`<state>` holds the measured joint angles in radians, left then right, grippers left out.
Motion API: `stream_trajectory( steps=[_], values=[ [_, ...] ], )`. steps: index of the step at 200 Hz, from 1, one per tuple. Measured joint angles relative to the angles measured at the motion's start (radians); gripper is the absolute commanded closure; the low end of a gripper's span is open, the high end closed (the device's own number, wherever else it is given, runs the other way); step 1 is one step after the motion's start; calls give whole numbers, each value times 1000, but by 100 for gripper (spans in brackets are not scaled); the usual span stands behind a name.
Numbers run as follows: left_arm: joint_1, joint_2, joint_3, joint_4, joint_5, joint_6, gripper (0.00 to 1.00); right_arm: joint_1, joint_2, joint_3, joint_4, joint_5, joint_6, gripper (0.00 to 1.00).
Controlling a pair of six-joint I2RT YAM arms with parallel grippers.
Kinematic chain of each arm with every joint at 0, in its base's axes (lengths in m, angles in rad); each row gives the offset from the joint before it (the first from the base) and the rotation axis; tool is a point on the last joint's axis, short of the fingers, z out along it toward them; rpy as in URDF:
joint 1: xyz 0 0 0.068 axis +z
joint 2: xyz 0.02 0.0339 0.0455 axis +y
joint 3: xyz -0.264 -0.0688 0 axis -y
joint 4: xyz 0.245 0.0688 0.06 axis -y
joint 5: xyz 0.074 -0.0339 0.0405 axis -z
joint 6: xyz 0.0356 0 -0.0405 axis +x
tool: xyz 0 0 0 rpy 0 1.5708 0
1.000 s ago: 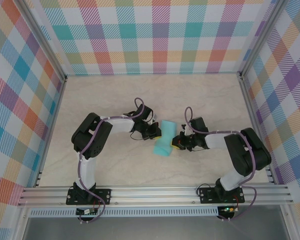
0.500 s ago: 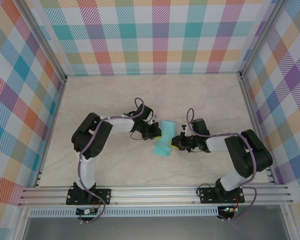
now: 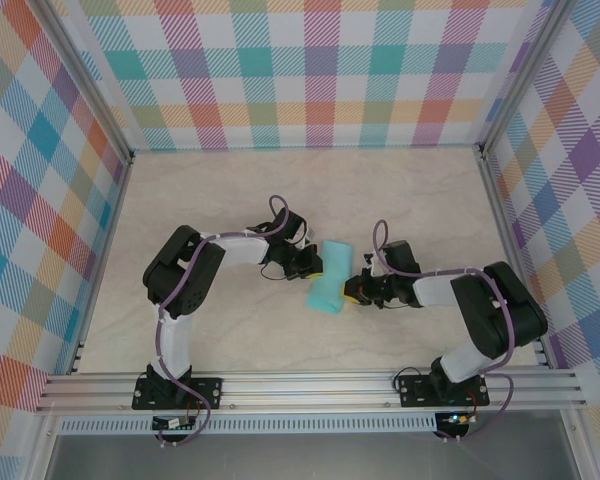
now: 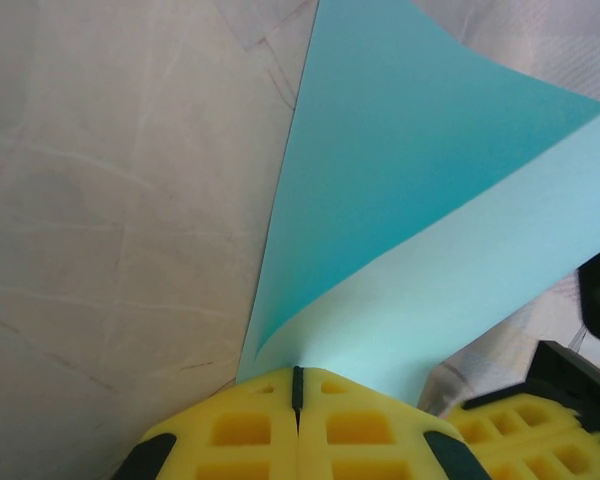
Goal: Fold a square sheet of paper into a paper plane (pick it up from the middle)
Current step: Fold the square sheet of paper in half at the center of the table.
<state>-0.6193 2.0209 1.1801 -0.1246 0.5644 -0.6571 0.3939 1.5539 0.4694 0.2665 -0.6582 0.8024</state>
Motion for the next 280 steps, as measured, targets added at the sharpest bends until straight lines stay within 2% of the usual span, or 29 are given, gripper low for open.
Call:
stream_trajectory(
  steps=[46,95,133,210,280],
  values=[
    [0,0,0,0,0,0,100,30,-31,3,3,-5,22,100],
    [0,0,0,0,0,1,100,46,68,-13,42,-2,27,100],
    [0,0,0,0,0,4,100,38,79,-13,57,-28,29,100],
    [0,0,0,0,0,5,100,68,-77,-13,-28,6,27,100],
    [0,0,0,0,0,11,100,79,11,-45,-13,10,20,100]
  ],
)
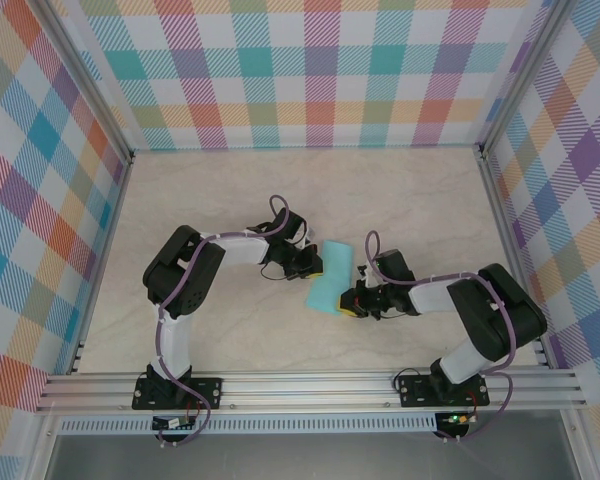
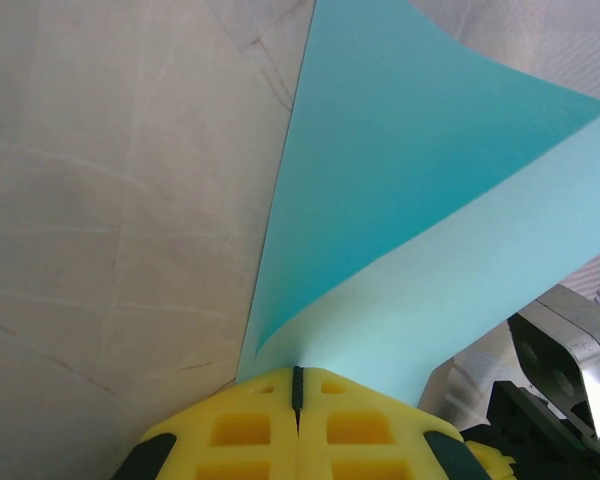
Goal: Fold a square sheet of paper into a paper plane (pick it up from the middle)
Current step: Fold the square sheet of paper in half at the center of the table.
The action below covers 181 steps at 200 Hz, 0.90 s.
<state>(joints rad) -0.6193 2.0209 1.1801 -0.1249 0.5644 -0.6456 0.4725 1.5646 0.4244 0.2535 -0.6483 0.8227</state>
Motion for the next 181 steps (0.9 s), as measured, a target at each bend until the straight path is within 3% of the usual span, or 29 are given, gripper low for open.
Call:
stream_trajectory(
  steps=[81,181],
  values=[
    [0,0,0,0,0,4,100,29,-74,2,-19,4,1,100],
    [0,0,1,-2,0,8,100,60,-24,10,-61,24,-3,100]
  ],
)
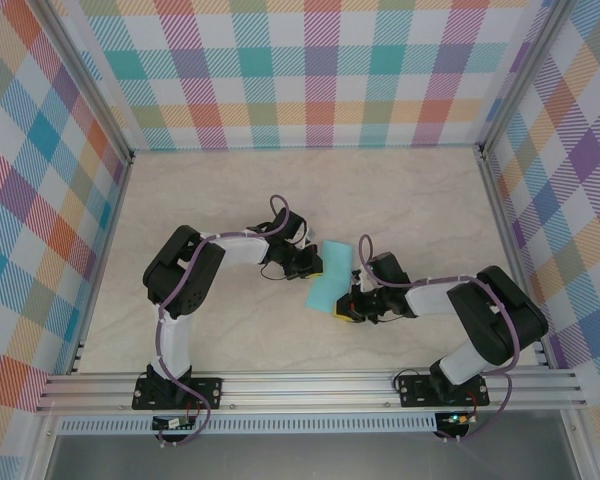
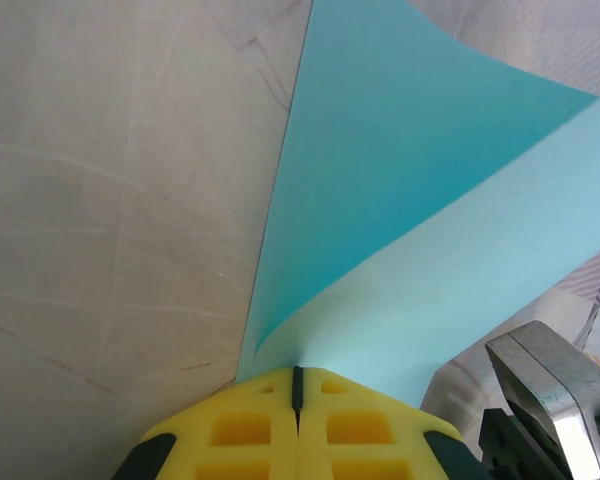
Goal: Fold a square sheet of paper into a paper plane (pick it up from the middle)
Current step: Fold the square sheet of paper in half at the center of the table.
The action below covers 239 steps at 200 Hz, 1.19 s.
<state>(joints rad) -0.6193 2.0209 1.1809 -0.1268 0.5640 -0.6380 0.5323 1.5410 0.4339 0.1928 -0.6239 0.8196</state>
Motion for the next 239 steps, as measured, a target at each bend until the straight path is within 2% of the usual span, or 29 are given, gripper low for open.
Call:
stream_trajectory(
  steps=[49,81,140,200,239],
  values=[
    [0,0,0,0,0,0,100,-21,-110,79,-89,59,-19,100],
    [0,0,0,0,0,1,100,-73,-25,120,-26,47,-18,100],
    [0,0,0,-1,0,3,100,-75,98,113,1,43,-19,100],
    [0,0,0,-2,0,6,100,-82,53,113,-10,53,-20,100],
    [0,0,0,-2,0,7,100,-137,53,145,18,43,-20,100]
  ],
)
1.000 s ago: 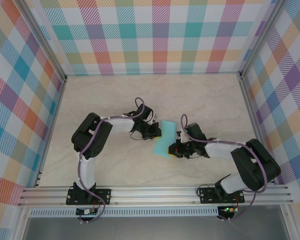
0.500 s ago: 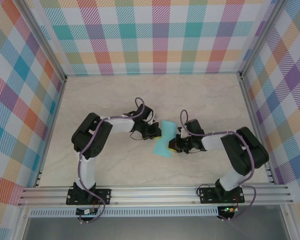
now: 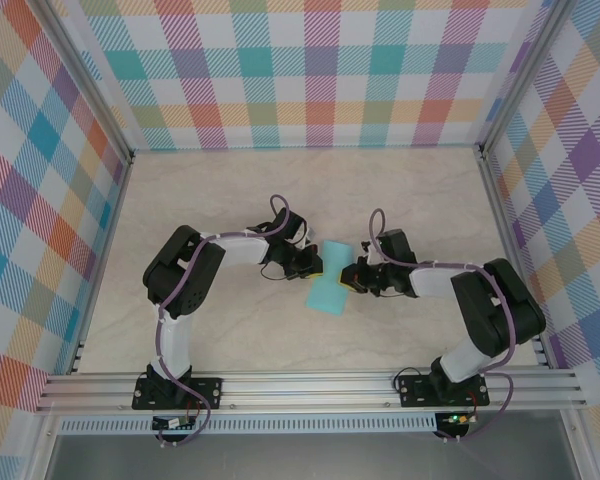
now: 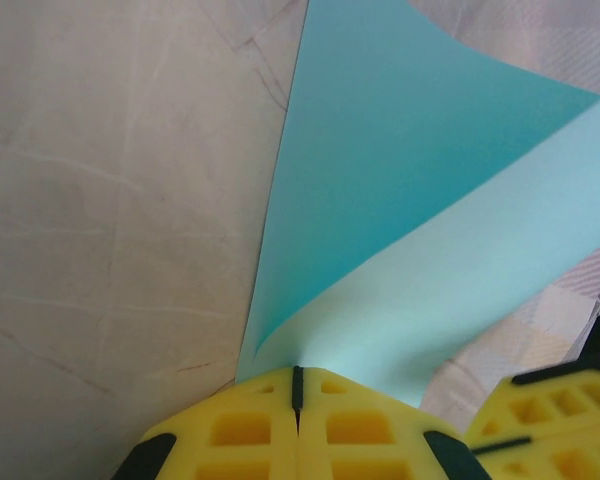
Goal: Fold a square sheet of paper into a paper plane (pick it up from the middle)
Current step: Fold the square sheet of paper in half at the center of the table.
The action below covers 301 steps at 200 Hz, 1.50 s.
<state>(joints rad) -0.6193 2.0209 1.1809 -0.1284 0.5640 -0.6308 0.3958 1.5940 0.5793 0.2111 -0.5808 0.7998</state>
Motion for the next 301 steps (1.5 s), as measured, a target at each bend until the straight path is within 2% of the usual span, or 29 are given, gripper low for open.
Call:
stream_trajectory(
  steps=[41,85,120,219,301],
  values=[
    [0,0,0,0,0,0,100,-17,102,5,40,-11,0,100],
    [0,0,0,0,-3,1,100,-18,97,3,47,-10,0,100],
    [0,0,0,0,-3,6,100,-24,25,26,-19,9,-16,100],
    [0,0,0,0,-3,15,100,-73,137,77,-16,13,-55,100],
    [0,0,0,-3,-3,19,100,-100,97,133,-58,-11,-60,100]
  ],
)
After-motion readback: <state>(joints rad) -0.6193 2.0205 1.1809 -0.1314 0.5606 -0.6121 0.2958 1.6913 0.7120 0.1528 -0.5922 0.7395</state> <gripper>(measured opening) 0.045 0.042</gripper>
